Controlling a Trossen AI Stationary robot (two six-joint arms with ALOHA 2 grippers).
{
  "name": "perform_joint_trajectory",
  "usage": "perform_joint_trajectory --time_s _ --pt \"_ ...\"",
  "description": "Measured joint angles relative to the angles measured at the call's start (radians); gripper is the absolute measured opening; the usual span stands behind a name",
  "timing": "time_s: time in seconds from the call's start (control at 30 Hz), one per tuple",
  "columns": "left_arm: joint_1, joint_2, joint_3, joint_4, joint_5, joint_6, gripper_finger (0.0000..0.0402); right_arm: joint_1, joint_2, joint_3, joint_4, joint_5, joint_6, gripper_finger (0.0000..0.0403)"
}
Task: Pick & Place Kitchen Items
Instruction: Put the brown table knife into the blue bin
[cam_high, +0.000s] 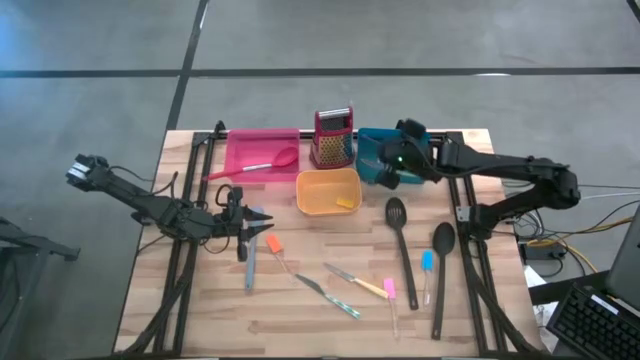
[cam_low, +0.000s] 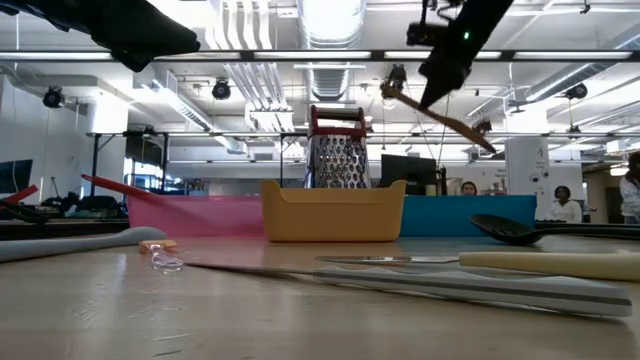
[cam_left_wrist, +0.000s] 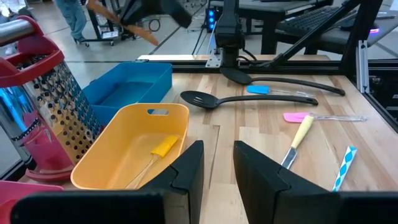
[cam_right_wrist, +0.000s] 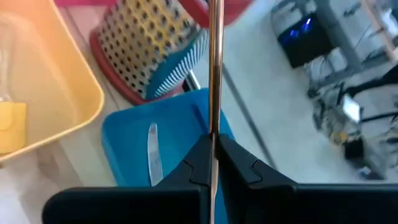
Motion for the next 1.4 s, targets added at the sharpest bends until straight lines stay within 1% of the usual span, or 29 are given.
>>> perform_joint_trajectory --time_s 0.17,0.37,0.63,0.77,0.87,1.4 --pt "0.000 0.000 0.000 0.000 0.000 0.000 0.0090 -0.099 0.027 -0.054 0.092 -0.050 -0.003 0.0008" --pt "0.000 0.000 0.000 0.000 0.000 0.004 0.0090 -0.181 0.077 -0.067 0.112 -0.055 -0.003 0.0008" --pt "0.000 0.000 0.000 0.000 0.000 0.020 0.0090 -0.207 0.170 -0.073 0.117 -0.060 -0.003 0.0008" --pt "0.000 0.000 0.000 0.000 0.000 0.020 0.0090 -0.222 0.222 -0.062 0.122 -0.112 -0.003 0.0008" --pt "0.000 0.000 0.000 -0.001 0.000 0.019 0.0090 -0.233 0.264 -0.052 0.130 -0.127 -0.003 0.0008" --pt "0.000 0.000 0.000 -0.002 0.000 0.023 0.0090 -0.297 0.420 -0.045 0.088 -0.142 -0.012 0.0008"
